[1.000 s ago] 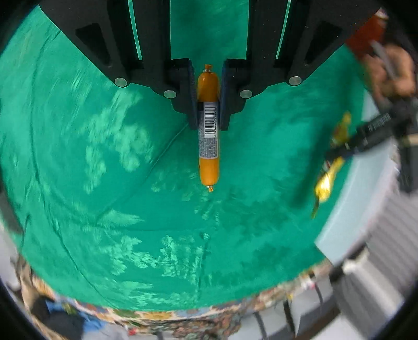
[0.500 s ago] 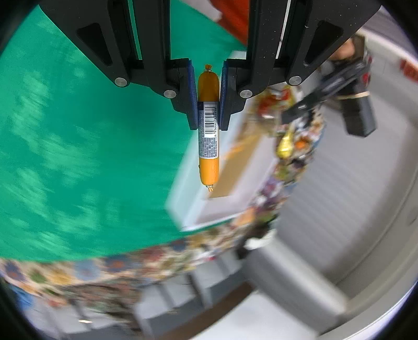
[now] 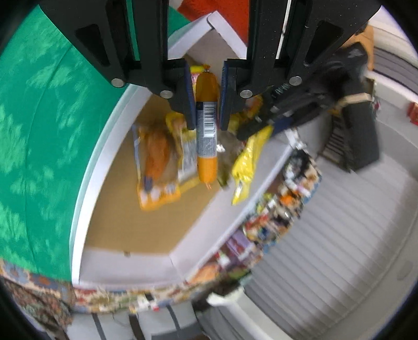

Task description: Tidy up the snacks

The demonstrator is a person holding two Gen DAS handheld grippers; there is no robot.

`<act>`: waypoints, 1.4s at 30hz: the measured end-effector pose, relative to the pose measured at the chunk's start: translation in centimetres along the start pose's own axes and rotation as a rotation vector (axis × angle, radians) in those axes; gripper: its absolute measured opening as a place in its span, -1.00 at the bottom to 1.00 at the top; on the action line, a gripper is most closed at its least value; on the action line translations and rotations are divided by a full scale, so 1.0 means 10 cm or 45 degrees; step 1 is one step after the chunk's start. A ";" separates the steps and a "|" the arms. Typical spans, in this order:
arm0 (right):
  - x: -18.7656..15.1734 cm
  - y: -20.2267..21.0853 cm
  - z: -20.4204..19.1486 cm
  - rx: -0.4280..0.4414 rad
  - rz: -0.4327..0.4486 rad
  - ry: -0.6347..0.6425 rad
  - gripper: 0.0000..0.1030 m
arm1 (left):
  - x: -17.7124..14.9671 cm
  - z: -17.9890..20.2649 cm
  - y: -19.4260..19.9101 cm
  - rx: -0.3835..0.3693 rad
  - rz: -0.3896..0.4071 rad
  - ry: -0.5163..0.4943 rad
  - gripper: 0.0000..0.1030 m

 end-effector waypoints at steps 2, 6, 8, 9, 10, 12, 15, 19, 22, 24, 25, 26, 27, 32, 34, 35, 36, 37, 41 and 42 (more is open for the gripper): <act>-0.11 -0.05 0.01 -0.018 -0.035 0.007 0.16 | 0.04 -0.03 0.03 0.024 0.043 -0.002 0.54; -0.12 0.12 0.02 -0.088 0.019 0.094 0.25 | 0.18 0.06 0.27 0.124 0.187 -0.078 0.88; -0.08 0.25 -0.03 -0.136 0.068 0.158 0.35 | 0.25 0.13 0.37 0.216 0.247 -0.146 0.93; -0.06 0.35 -0.04 -0.177 0.105 0.200 0.38 | 0.28 0.19 0.45 0.238 0.282 -0.178 0.95; -0.05 0.42 -0.04 -0.201 0.129 0.226 0.38 | 0.30 0.25 0.52 0.244 0.304 -0.190 0.97; -0.02 0.56 -0.06 -0.265 0.169 0.282 0.47 | 0.33 0.28 0.63 0.242 0.318 -0.163 0.99; 0.04 0.67 -0.08 -0.363 0.205 0.341 0.52 | 0.34 0.27 0.76 0.299 0.342 -0.109 0.99; 0.07 0.78 -0.05 -0.501 0.224 0.382 0.64 | 0.31 0.25 0.88 0.332 0.361 -0.056 0.99; 0.06 0.82 -0.06 -0.523 0.213 0.374 0.65 | 0.29 0.28 0.91 0.367 0.326 -0.064 0.99; 0.06 0.84 -0.07 -0.506 0.202 0.362 0.65 | 0.30 0.33 0.92 0.398 0.318 -0.098 0.99; 0.05 0.87 -0.08 -0.503 0.200 0.356 0.65 | 0.30 0.34 0.92 0.428 0.311 -0.126 0.99; 0.06 0.86 -0.10 -0.503 0.201 0.349 0.65 | 0.30 0.36 0.92 0.441 0.301 -0.144 0.99; 0.08 0.88 -0.12 -0.500 0.203 0.341 0.65 | 0.30 0.37 0.92 0.444 0.287 -0.160 0.99; 0.14 0.89 -0.24 -0.469 0.211 0.332 0.65 | 0.31 0.34 0.91 0.369 0.229 -0.156 0.99; 0.15 0.89 -0.29 -0.462 0.210 0.344 0.65 | 0.33 0.28 0.90 0.328 0.215 -0.122 0.99; 0.14 0.88 -0.30 -0.460 0.210 0.351 0.65 | 0.33 0.26 0.90 0.301 0.204 -0.102 0.99; 0.15 0.87 -0.31 -0.459 0.209 0.358 0.65 | 0.34 0.23 0.90 0.261 0.199 -0.075 0.99; 0.14 0.86 -0.32 -0.461 0.206 0.364 0.65 | 0.35 0.21 0.92 0.224 0.204 -0.049 0.99; 0.14 0.83 -0.33 -0.462 0.196 0.375 0.65 | 0.38 0.11 0.93 0.201 0.174 0.035 0.99; 0.15 0.82 -0.33 -0.462 0.194 0.376 0.65 | 0.39 0.10 0.93 0.194 0.174 0.038 0.99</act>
Point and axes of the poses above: each gripper's, at about its wrist camera, not at the fingertips, and y roughly against the way its jaws point, z to its right, x to its top, the point moved 4 cm from there along -y, roughly the way its jaws point, and after that the axes turned 7 degrees about z, right-handed, at the moved point
